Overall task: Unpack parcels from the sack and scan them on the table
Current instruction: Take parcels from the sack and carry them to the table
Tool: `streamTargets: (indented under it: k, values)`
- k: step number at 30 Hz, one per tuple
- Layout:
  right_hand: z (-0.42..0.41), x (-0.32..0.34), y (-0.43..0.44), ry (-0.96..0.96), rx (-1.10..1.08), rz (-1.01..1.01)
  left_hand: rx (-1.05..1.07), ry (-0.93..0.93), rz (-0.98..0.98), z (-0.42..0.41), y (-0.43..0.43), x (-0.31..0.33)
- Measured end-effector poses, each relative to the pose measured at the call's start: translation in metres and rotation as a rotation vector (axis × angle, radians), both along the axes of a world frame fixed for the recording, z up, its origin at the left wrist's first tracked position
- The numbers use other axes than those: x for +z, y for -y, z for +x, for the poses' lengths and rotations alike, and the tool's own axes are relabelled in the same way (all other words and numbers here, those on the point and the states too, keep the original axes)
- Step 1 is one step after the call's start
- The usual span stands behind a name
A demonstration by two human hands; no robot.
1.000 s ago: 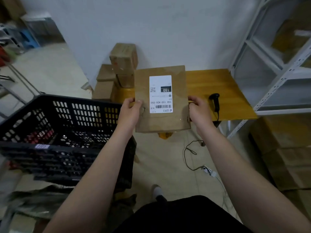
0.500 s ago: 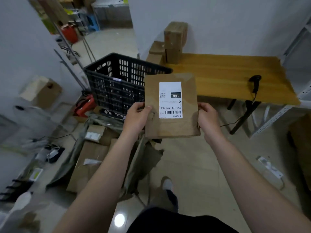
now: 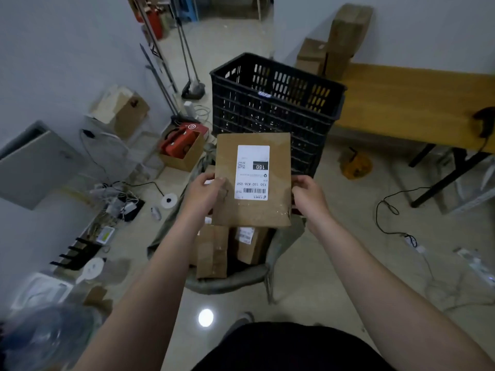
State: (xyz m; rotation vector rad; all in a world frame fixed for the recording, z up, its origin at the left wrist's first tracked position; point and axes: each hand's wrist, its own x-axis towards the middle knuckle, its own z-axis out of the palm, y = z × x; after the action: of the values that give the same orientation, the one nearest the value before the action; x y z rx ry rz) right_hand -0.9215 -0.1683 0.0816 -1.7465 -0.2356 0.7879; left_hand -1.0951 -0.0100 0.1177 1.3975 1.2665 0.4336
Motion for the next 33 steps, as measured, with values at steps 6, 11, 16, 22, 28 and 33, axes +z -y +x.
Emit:
streamTargets:
  k: [6,11,16,22,28,33]
  values:
    - [-0.063,-0.038,-0.064,-0.052,-0.096,-0.062,-0.019,0.028,-0.108,-0.047,-0.065,-0.038]
    - [-0.085,-0.052,-0.113,-0.081,-0.156,-0.024,0.012,0.075,-0.098,-0.052,-0.119,-0.054]
    - [-0.091,-0.072,-0.151,-0.095,-0.151,-0.051,0.055,0.040,-0.126,-0.054,-0.152,-0.077]
    - [-0.093,-0.088,-0.165,-0.043,-0.119,-0.081,0.095,-0.039,-0.190,-0.069,-0.164,-0.112]
    - [-0.114,-0.097,-0.161,-0.043,-0.052,-0.154,0.074,-0.163,-0.183,-0.078,-0.158,-0.128]
    - [-0.114,-0.096,-0.167,-0.062,-0.038,-0.187,0.036,-0.261,-0.019,-0.066,-0.151,-0.111]
